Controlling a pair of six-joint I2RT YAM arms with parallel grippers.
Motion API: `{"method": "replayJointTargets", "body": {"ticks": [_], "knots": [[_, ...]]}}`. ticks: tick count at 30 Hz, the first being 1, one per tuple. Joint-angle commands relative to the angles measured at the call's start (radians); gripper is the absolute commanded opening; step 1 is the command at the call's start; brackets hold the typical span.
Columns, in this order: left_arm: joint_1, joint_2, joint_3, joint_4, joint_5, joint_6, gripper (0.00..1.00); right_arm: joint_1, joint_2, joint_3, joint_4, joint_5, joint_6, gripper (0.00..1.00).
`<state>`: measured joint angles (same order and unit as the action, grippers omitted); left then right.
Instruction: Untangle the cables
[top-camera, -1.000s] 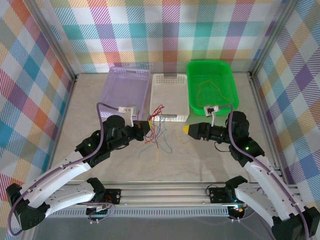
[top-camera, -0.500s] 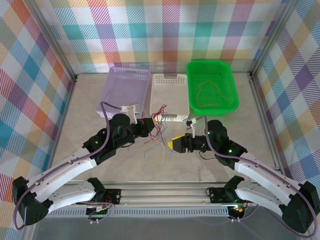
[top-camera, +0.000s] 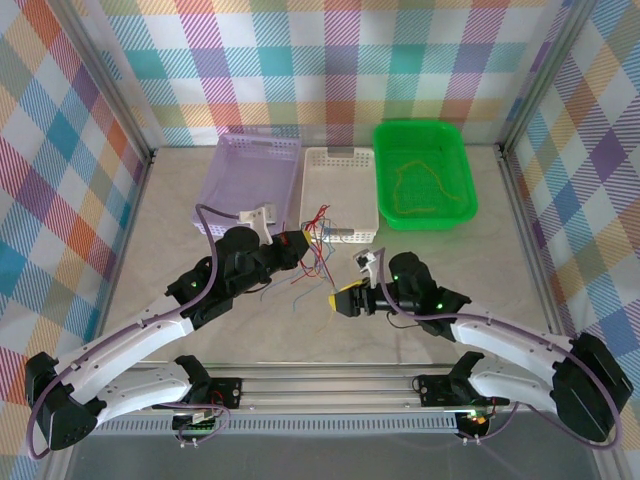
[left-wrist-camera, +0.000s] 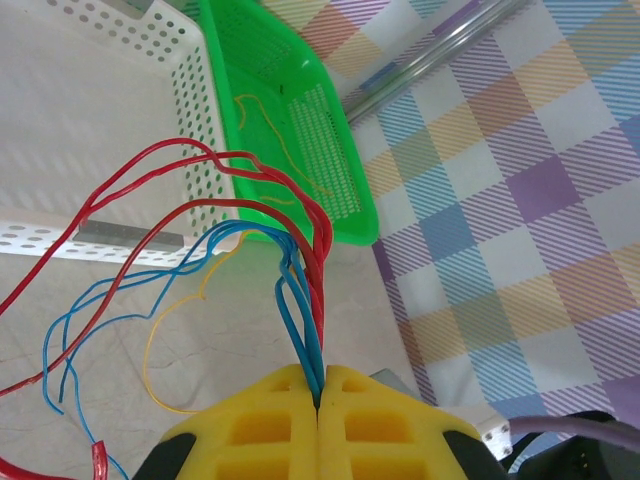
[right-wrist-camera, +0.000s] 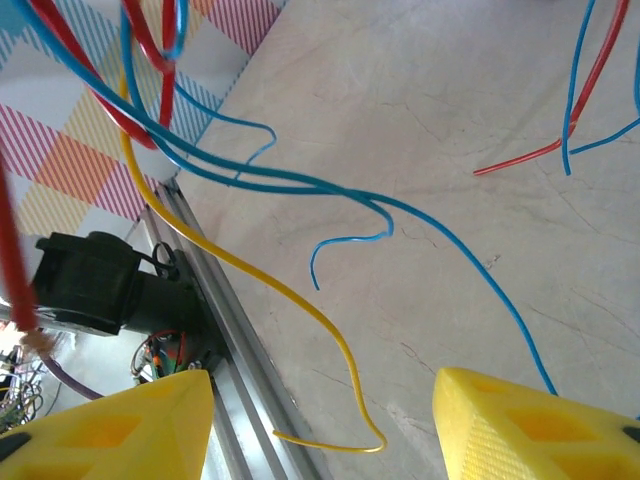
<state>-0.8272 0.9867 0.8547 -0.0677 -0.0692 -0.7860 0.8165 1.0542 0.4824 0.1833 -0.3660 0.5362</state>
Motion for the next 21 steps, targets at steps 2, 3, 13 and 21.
{"method": "replayJointTargets", "body": {"ticks": [2, 3, 13, 21], "knots": [[-0.016, 0.004, -0.012, 0.048, -0.020, -0.012, 0.00, 0.034, 0.038, 0.011, 0.077, 0.042, -0.029, 0.56], [-0.017, 0.004, -0.012, 0.046, -0.022, -0.012, 0.00, 0.038, 0.047, 0.012, 0.085, 0.044, -0.027, 0.51], [-0.021, -0.049, -0.031, -0.013, -0.060, 0.018, 0.00, 0.047, 0.012, 0.002, -0.014, 0.166, -0.050, 0.00], [-0.021, -0.118, -0.039, -0.122, -0.105, 0.068, 0.00, 0.044, -0.137, -0.022, -0.171, 0.323, -0.077, 0.00]]}}
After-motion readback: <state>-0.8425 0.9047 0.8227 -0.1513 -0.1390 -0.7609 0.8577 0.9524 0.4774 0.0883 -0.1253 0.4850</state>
